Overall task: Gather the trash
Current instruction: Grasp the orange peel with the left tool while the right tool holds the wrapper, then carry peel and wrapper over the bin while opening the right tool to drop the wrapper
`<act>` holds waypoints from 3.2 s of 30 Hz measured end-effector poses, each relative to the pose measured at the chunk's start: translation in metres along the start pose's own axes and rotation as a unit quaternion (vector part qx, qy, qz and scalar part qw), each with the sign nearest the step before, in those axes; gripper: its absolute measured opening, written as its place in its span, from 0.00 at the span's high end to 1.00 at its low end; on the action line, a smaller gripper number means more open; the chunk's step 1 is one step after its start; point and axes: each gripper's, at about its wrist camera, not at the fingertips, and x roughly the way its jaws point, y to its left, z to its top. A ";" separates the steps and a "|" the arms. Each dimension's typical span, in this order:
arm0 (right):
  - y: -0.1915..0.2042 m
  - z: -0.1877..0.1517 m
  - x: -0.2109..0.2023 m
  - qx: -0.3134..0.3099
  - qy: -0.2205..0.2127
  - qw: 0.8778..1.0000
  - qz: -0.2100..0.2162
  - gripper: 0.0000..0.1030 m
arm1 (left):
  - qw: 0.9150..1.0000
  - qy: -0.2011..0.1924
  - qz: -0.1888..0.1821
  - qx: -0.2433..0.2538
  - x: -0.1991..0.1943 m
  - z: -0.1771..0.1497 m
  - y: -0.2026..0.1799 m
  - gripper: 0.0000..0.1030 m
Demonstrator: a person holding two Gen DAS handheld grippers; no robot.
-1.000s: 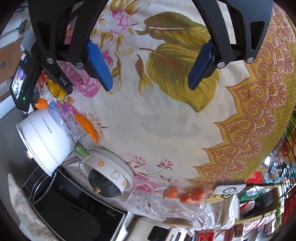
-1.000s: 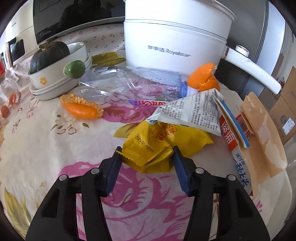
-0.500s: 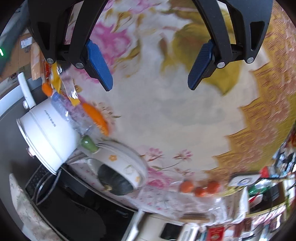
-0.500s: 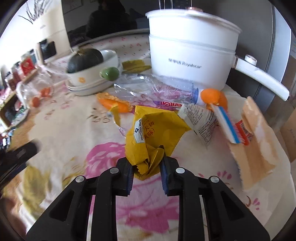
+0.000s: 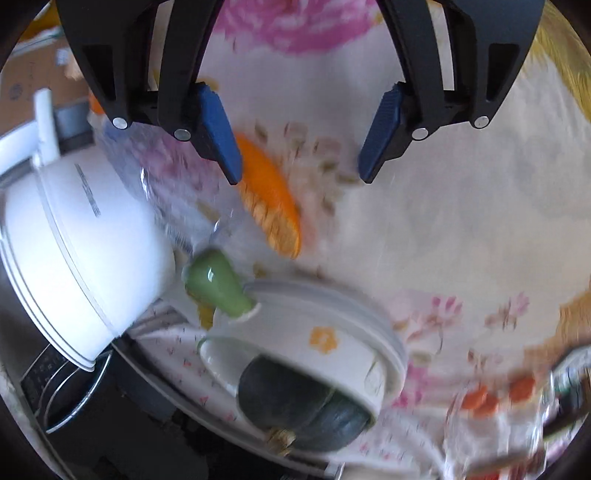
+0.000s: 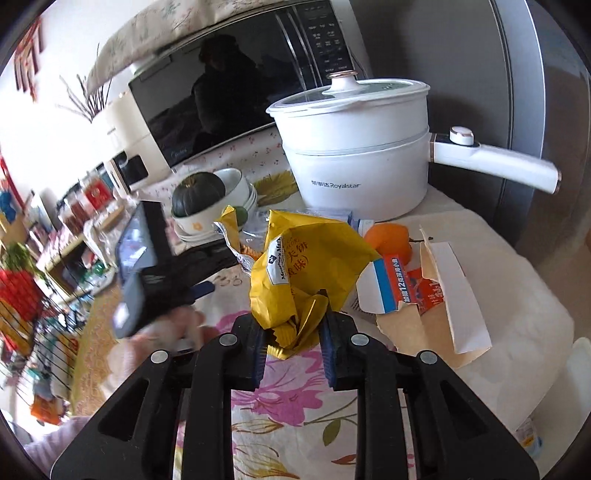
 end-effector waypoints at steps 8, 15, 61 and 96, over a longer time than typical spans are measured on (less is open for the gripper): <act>-0.005 0.004 0.005 0.007 0.000 1.000 0.008 0.78 | 0.998 -0.022 0.030 0.051 0.016 0.000 -0.027 0.71; -0.003 0.003 0.002 0.007 0.003 1.000 0.006 0.78 | 0.997 -0.001 -0.021 0.079 0.006 -0.011 -0.012 0.91; -0.015 -0.017 -0.106 -0.071 -0.121 0.981 -0.135 0.78 | 0.959 -0.097 -0.194 0.183 -0.216 -0.120 -0.040 0.91; -0.185 -0.055 -0.180 0.050 -0.087 0.951 -0.292 0.77 | 0.912 -0.015 -0.279 0.300 -0.210 -0.240 -0.166 0.91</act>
